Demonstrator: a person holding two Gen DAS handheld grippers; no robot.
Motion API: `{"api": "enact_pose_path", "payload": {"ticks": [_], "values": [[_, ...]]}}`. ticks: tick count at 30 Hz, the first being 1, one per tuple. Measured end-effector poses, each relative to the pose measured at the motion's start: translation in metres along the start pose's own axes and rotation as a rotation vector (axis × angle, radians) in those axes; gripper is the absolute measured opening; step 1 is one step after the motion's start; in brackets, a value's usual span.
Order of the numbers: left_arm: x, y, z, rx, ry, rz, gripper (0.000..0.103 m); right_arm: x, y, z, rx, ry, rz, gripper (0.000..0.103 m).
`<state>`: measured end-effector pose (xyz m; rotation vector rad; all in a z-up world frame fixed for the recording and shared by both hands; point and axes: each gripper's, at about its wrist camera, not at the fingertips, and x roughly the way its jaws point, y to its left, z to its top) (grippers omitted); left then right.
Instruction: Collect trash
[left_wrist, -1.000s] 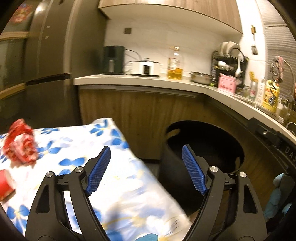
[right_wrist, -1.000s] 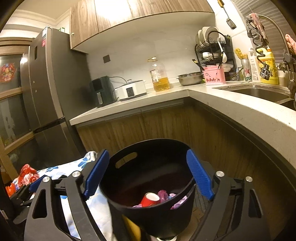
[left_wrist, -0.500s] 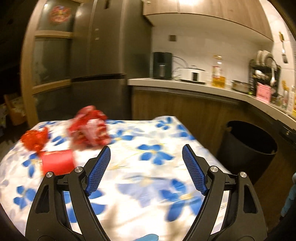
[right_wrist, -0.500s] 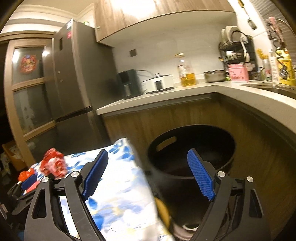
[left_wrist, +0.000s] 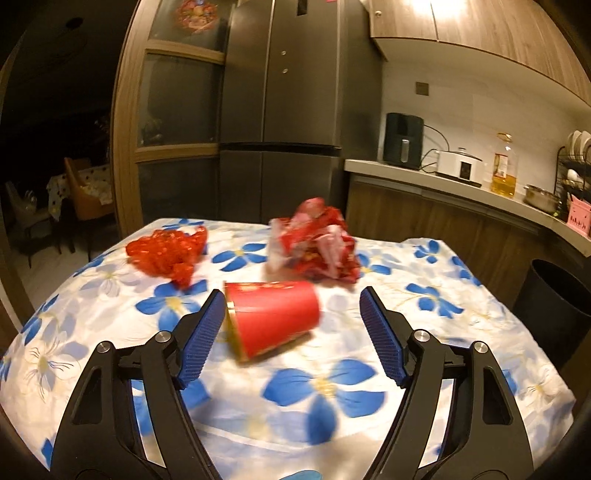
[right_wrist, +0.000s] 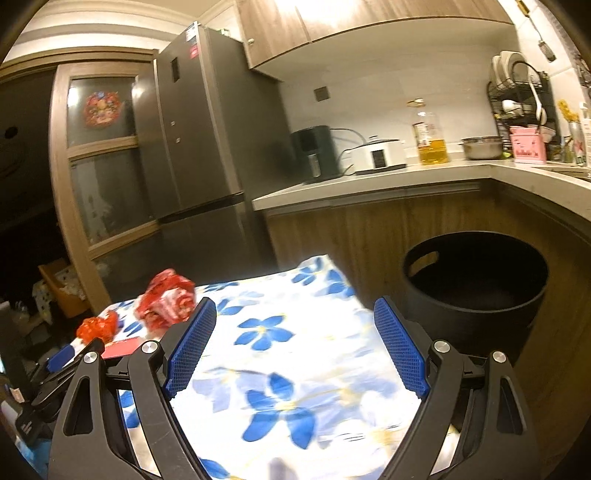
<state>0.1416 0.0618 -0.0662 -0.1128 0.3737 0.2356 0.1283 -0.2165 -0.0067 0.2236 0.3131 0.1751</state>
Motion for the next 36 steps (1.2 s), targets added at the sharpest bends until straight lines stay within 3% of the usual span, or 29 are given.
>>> {"api": "enact_pose_path", "payload": {"ticks": [4, 18, 23, 31, 36], "values": [[0.01, 0.018, -0.004, 0.005, 0.01, -0.001, 0.065, 0.007, 0.019, -0.001, -0.023, 0.006, 0.02, 0.085], [0.054, 0.054, -0.013, -0.129, 0.189, -0.1, 0.044, 0.048, 0.082, -0.01, -0.129, 0.043, 0.087, 0.085], [0.063, 0.052, -0.015, -0.129, 0.232, -0.157, 0.02, 0.065, 0.099, -0.014, -0.152, 0.057, 0.103, 0.084], [0.067, 0.051, -0.018, -0.136, 0.252, -0.226, 0.001, 0.106, 0.125, -0.02, -0.192, 0.103, 0.117, 0.077], [0.061, 0.057, -0.016, -0.168, 0.22, -0.251, 0.001, 0.134, 0.141, -0.025, -0.21, 0.135, 0.122, 0.074]]}}
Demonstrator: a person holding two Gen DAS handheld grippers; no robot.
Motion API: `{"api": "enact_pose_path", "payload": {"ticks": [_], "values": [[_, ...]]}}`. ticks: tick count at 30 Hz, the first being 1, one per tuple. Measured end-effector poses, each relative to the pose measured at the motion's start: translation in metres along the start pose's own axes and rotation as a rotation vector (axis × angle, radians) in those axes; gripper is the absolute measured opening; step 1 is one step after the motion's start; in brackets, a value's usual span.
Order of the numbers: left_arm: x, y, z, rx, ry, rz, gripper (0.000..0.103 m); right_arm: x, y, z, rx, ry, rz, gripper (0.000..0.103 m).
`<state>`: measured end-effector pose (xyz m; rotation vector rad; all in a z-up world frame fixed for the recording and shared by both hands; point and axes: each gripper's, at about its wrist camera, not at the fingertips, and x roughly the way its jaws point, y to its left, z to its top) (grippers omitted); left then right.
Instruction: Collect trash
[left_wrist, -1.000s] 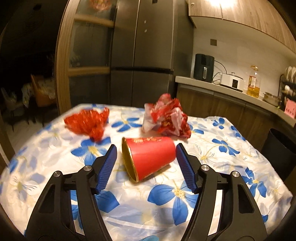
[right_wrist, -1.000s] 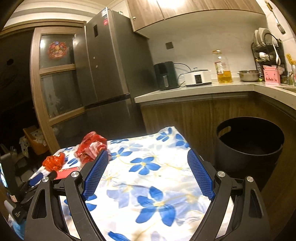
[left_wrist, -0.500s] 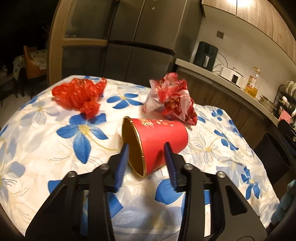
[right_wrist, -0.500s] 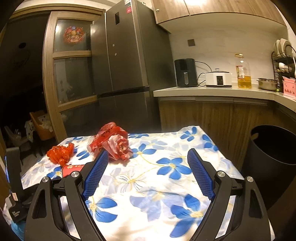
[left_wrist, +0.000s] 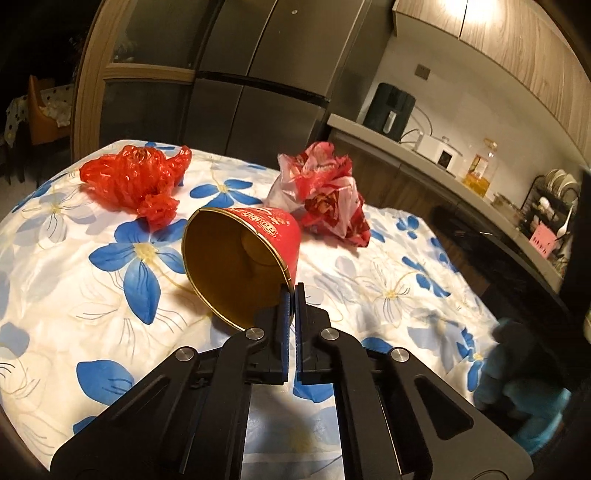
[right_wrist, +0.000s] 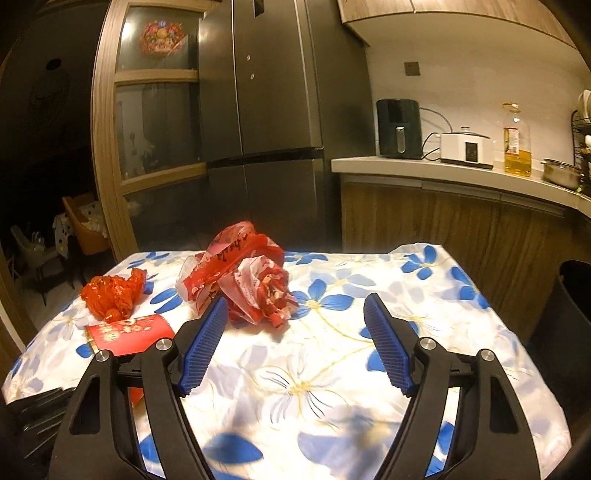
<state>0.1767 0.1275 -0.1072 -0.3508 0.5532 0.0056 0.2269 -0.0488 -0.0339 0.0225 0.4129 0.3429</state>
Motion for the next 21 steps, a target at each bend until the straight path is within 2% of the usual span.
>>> {"api": "enact_pose_path", "payload": {"ticks": [5, 14, 21], "values": [[-0.01, 0.003, 0.002, 0.0, -0.032, -0.014, 0.001, 0.024, 0.013, 0.004, -0.019, 0.013, 0.014, 0.073], [-0.034, 0.018, 0.011, -0.016, -0.097, 0.005, 0.001, 0.065, 0.035, 0.005, -0.053, 0.064, 0.027, 0.068], [-0.041, 0.023, 0.02, -0.008, -0.117, 0.012, 0.001, 0.083, 0.038, 0.009, -0.039, 0.089, 0.031, 0.063]]}}
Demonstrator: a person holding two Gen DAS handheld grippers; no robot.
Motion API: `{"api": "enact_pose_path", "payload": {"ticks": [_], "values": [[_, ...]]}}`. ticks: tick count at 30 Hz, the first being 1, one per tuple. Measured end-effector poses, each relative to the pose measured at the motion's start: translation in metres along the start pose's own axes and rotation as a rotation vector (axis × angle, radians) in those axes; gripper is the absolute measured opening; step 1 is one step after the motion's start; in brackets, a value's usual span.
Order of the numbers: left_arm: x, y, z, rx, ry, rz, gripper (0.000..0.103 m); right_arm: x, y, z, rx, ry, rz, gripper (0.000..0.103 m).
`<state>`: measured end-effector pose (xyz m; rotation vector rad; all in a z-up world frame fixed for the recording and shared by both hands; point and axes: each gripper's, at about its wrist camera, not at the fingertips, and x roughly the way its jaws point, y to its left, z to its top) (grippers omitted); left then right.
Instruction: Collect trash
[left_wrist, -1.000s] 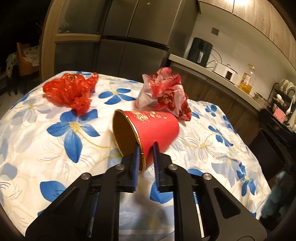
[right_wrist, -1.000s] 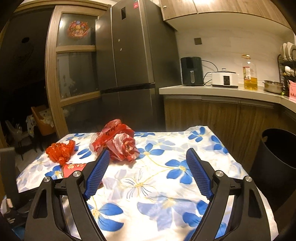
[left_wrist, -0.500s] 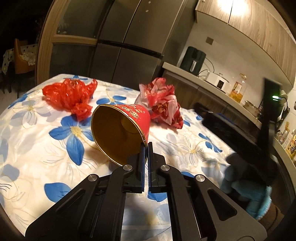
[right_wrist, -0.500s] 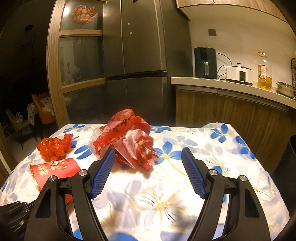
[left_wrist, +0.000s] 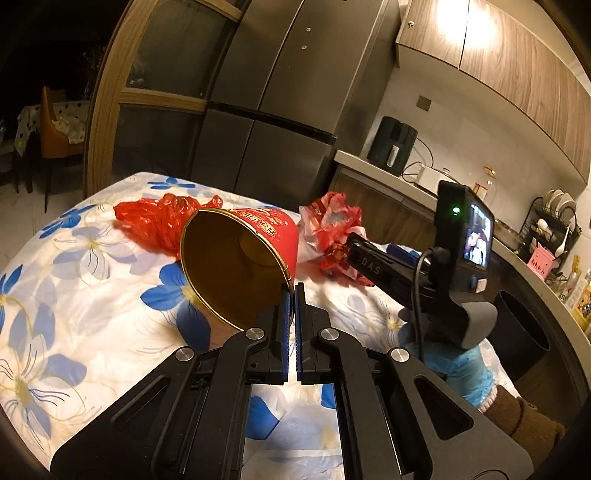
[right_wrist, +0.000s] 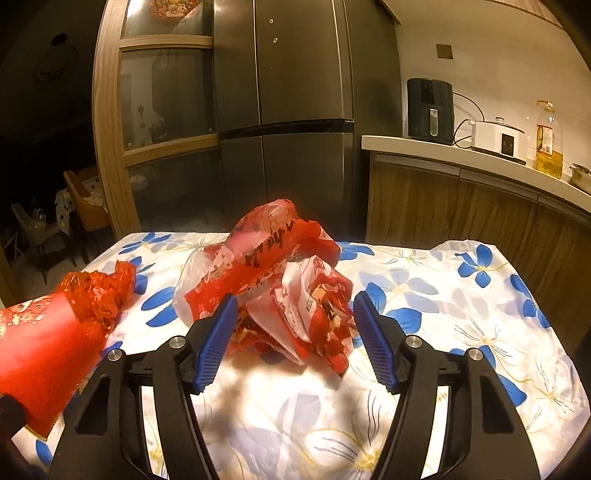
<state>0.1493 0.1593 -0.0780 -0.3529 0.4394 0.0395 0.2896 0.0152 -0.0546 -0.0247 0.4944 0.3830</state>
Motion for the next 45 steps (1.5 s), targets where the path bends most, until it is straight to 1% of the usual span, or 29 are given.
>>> {"api": "enact_pose_path", "payload": {"ticks": [2, 5, 6, 7, 8, 9, 10, 12, 20, 23, 24, 25, 26, 27, 31, 34, 38, 41, 45], "values": [[0.0, -0.001, 0.002, 0.007, -0.001, 0.0, 0.001, 0.005, 0.0, 0.001, 0.003, 0.012, 0.003, 0.06], [0.001, -0.001, 0.003, 0.013, -0.003, -0.004, 0.001, 0.013, 0.001, 0.001, 0.003, 0.046, 0.013, 0.047], [0.001, -0.001, 0.003, 0.015, -0.004, -0.004, 0.001, 0.014, 0.001, 0.0, 0.003, 0.052, 0.014, 0.039], [0.002, -0.001, 0.004, 0.016, -0.004, -0.004, 0.001, 0.014, 0.001, 0.0, 0.003, 0.055, 0.02, 0.028], [0.002, -0.001, 0.004, 0.016, -0.003, -0.004, 0.001, 0.014, 0.001, 0.001, 0.002, 0.058, 0.023, 0.022], [0.003, -0.001, 0.005, 0.016, -0.002, -0.003, 0.001, 0.013, 0.001, 0.0, -0.002, 0.065, 0.026, 0.013], [0.004, -0.001, 0.004, 0.016, -0.002, -0.002, 0.001, 0.012, 0.0, -0.001, -0.003, 0.067, 0.032, 0.007], [0.005, -0.002, 0.005, 0.018, 0.001, 0.002, 0.001, 0.008, -0.003, -0.003, 0.004, 0.072, 0.043, 0.002], [0.005, -0.01, 0.006, 0.027, -0.003, 0.004, 0.001, -0.025, -0.023, -0.005, 0.044, 0.03, 0.062, 0.001], [0.004, -0.013, 0.005, 0.029, -0.003, 0.006, 0.001, -0.027, -0.027, -0.003, 0.052, 0.032, 0.054, 0.001], [0.003, -0.013, 0.005, 0.03, -0.004, 0.006, 0.001, -0.025, -0.029, -0.003, 0.057, 0.035, 0.048, 0.01], [0.003, -0.014, 0.005, 0.031, -0.005, 0.007, 0.001, -0.024, -0.03, -0.003, 0.058, 0.035, 0.043, 0.04], [0.003, -0.014, 0.004, 0.031, -0.004, 0.007, 0.001, -0.024, -0.031, -0.003, 0.067, 0.028, 0.042, 0.05], [0.003, -0.014, 0.004, 0.029, -0.004, 0.006, 0.001, -0.022, -0.033, -0.003, 0.08, 0.023, 0.05, 0.058], [0.002, -0.011, 0.003, 0.019, -0.004, 0.003, 0.001, -0.012, -0.028, -0.001, 0.038, 0.035, 0.018, 0.057], [0.001, -0.011, 0.004, 0.022, -0.008, 0.003, 0.001, -0.002, -0.026, -0.001, 0.031, 0.056, 0.02, 0.057], [0.001, -0.009, 0.005, 0.023, -0.01, 0.001, 0.001, 0.002, -0.024, 0.002, 0.034, 0.046, 0.028, 0.057], [0.003, -0.007, 0.006, 0.022, -0.007, 0.001, 0.001, 0.009, -0.022, 0.005, 0.02, 0.05, 0.015, 0.058], [0.003, -0.005, 0.007, 0.02, -0.006, 0.001, 0.001, 0.018, -0.024, 0.008, 0.024, 0.065, 0.007, 0.064]]}}
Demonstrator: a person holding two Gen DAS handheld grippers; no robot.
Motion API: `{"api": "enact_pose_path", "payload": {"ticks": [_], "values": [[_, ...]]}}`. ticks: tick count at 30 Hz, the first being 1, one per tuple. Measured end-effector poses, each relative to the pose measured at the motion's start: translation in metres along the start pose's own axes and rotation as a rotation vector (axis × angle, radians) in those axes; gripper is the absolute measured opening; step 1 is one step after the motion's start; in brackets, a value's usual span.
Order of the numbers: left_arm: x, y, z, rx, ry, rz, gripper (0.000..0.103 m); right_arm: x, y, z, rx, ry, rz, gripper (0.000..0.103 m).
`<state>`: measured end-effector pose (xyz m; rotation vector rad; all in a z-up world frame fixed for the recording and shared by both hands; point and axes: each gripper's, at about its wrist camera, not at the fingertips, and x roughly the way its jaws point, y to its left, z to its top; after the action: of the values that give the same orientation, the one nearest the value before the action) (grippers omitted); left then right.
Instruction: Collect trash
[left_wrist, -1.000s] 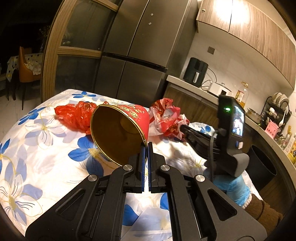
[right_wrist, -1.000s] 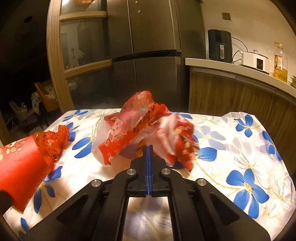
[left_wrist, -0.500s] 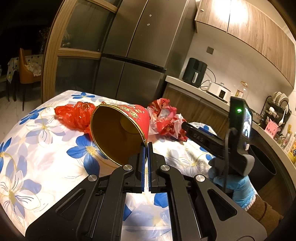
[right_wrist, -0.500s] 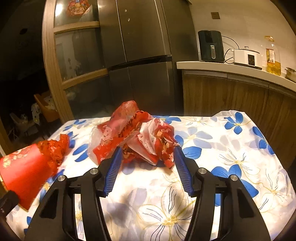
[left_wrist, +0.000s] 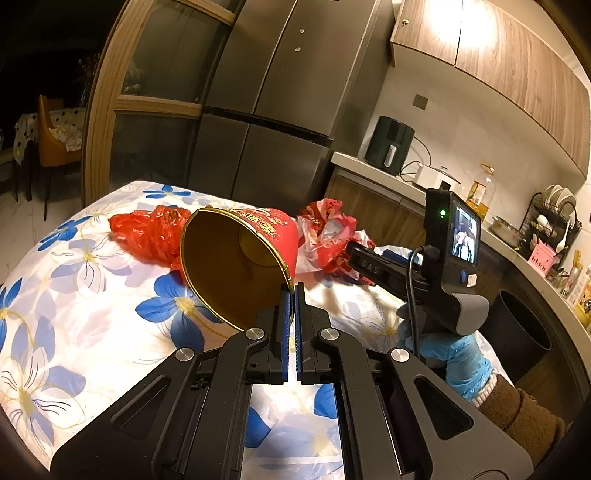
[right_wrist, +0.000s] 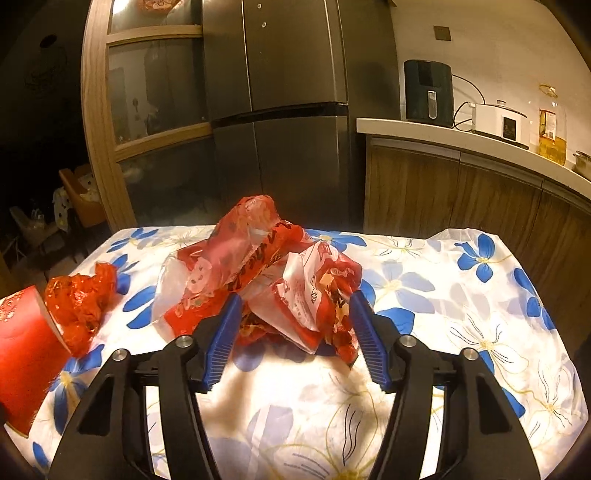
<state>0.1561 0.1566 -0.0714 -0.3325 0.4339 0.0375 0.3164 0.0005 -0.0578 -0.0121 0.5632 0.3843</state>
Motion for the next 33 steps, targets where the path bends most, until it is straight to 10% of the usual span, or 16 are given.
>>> {"api": "enact_pose_path", "payload": {"ticks": [17, 33], "values": [[0.006, -0.001, 0.0, 0.007, 0.014, -0.006, 0.001, 0.025, -0.009, 0.006, 0.038, 0.066, 0.036, 0.073], [0.008, -0.004, -0.001, 0.018, 0.015, -0.006, 0.001, 0.022, -0.009, 0.001, 0.025, 0.082, 0.046, 0.016]]}}
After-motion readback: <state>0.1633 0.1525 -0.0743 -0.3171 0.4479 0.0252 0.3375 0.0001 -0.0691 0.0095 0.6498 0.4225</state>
